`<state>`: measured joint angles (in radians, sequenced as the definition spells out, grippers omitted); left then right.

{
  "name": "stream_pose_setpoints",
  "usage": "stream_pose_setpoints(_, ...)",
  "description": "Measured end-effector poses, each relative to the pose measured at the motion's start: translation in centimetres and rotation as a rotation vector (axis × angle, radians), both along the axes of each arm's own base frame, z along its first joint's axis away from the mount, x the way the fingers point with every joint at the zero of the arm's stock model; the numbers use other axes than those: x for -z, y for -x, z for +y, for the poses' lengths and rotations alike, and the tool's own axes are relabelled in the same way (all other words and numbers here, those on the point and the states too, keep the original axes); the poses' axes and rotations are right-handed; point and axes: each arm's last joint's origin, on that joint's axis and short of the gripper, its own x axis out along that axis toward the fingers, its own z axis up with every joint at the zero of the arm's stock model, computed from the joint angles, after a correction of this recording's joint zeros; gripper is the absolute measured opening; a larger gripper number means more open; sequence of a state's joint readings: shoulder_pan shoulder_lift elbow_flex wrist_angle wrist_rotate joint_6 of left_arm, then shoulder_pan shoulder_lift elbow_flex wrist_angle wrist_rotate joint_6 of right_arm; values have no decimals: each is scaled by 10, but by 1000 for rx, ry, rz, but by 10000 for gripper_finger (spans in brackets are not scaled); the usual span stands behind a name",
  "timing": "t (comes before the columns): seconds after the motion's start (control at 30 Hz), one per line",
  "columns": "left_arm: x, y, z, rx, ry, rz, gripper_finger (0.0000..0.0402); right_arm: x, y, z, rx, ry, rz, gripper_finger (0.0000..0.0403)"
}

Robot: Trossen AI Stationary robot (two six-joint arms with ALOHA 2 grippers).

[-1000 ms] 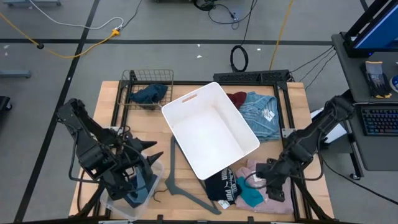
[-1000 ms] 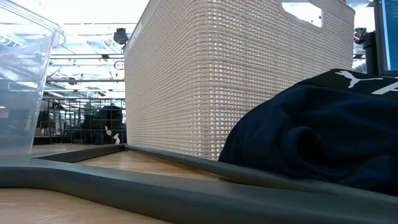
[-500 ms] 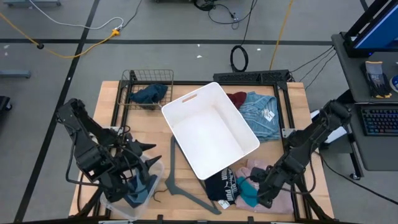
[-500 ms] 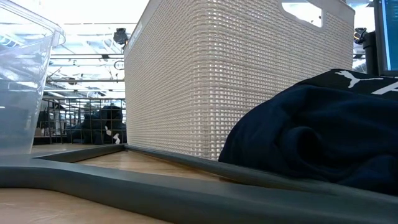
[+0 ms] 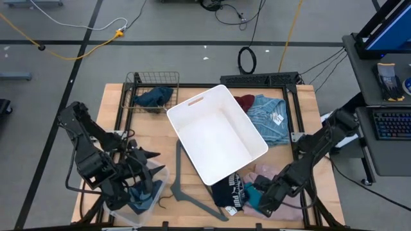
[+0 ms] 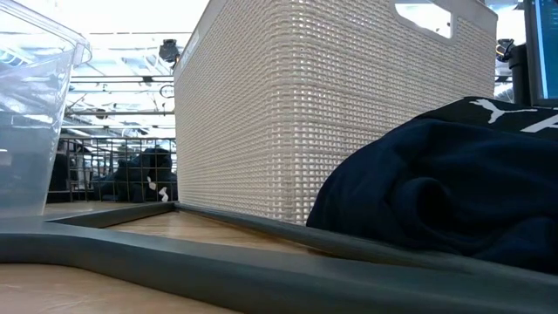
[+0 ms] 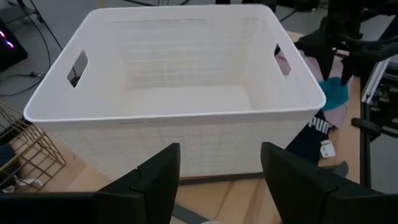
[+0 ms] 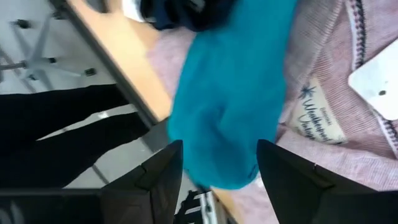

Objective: Pick & Place Cloths
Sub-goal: Put the light blue sock into the transparent bin

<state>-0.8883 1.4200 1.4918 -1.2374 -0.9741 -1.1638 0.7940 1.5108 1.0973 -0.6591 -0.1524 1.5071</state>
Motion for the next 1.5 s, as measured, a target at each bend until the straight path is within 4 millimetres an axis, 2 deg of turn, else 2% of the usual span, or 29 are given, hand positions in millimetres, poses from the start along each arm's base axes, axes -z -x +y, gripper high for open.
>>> stream_pose_setpoints(0.27, 1, 0, -1, 17, 13, 26, 227, 17, -5, 2, 36, 103, 12, 196)
stream_pose_setpoints(0.53, 0, 0, -1, 18, 21, 21, 227, 34, -8, 6, 53, 127, 89, 195)
stream_pose_setpoints(0.7, 0, 0, -1, 18, 22, 21, 227, 41, -9, 8, 34, 130, 114, 161)
stream_pose_setpoints(0.93, 0, 0, -1, 18, 23, 20, 227, 26, -6, 4, 34, 114, 59, 82)
stream_pose_setpoints(1.17, 0, 0, -1, 18, 23, 20, 227, 3, -1, -3, 49, 86, -31, 8)
stream_pose_setpoints(1.5, 0, -1, -4, 31, 62, 24, 227, -44, 12, -18, 83, -9, -258, 3)
